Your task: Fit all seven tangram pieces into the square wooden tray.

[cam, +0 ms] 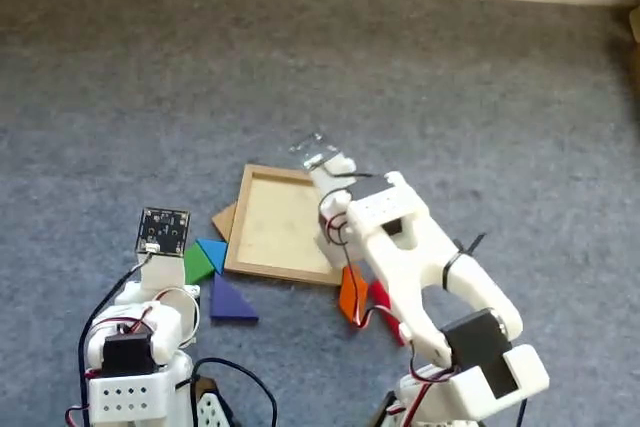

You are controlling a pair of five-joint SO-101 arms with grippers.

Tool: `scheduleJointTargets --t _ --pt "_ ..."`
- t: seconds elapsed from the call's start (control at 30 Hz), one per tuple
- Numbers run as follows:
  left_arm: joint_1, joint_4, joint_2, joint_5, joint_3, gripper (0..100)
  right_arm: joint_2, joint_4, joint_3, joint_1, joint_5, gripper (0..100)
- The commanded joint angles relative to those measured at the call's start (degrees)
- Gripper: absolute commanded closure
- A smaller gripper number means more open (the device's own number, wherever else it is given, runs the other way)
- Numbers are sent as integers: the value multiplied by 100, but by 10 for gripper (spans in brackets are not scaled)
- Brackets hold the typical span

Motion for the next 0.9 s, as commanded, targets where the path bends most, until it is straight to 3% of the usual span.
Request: scheduleJointTargets --t 0.0,0.87 --pt "-48 35 -154 26 119 995 -13 189 -549 356 70 717" --pt "-48 35 -154 26 119 995 101 -681 -163 259 88 717"
